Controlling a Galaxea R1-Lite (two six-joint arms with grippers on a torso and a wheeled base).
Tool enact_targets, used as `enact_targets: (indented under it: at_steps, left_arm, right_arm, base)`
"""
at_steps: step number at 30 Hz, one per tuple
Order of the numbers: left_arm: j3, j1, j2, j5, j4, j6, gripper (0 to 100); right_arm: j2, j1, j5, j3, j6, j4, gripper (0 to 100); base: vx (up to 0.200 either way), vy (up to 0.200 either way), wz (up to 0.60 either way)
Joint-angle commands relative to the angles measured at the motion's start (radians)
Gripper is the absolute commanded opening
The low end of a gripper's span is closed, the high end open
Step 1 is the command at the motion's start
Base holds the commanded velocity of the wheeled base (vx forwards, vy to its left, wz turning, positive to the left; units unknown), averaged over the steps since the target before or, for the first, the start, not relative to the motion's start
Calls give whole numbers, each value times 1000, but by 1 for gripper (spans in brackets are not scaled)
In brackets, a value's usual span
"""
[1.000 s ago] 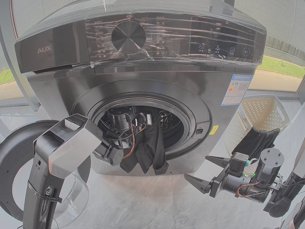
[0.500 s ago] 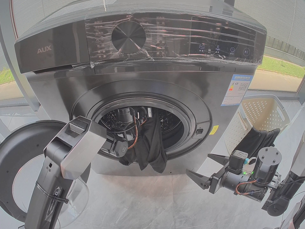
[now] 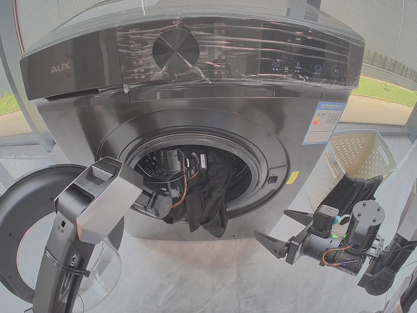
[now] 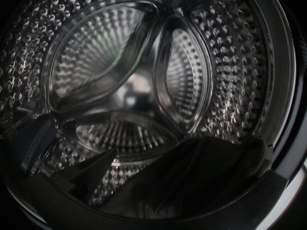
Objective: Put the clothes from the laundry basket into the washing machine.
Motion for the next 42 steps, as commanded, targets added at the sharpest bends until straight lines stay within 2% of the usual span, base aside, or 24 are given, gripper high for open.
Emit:
enact_targets:
  at_steps: [1,2,5,13,23,34,35,42]
  left_arm:
    - [227,-15,-201,-41,126,-5,100]
    - [260,-25,-222,-69,145,-6,100]
    - [316,-35,-254,-106,183,-6,100]
    - [419,-60,-254,-127,198,9,100]
    - [450,-54,-190,-127,183,38,100]
    - [407,-57,-122,-127,171,37,100]
    - [405,-58,-118,-127,171,37,0]
    - [381,-57,-96,-113,157,24,0]
  right_arm:
    - [3,2,1,0,0,0,100]
    - [3,2,1,0,0,0,100]
    - [3,11,1,0,0,0,100]
    - [3,13,1,-2,0,0,100]
    - [3,16,1,-3,0,0,100]
    - [3,17,3,-3,0,0,100]
    - [3,17,3,-3,0,0,100]
    - [1,17,4,-3,0,0,100]
  base:
    - [0,0,0]
    - [0,0,0]
    - [0,0,0]
    - [0,0,0]
    - [0,0,0]
    - [0,0,0]
    - [0,0,0]
    - [0,0,0]
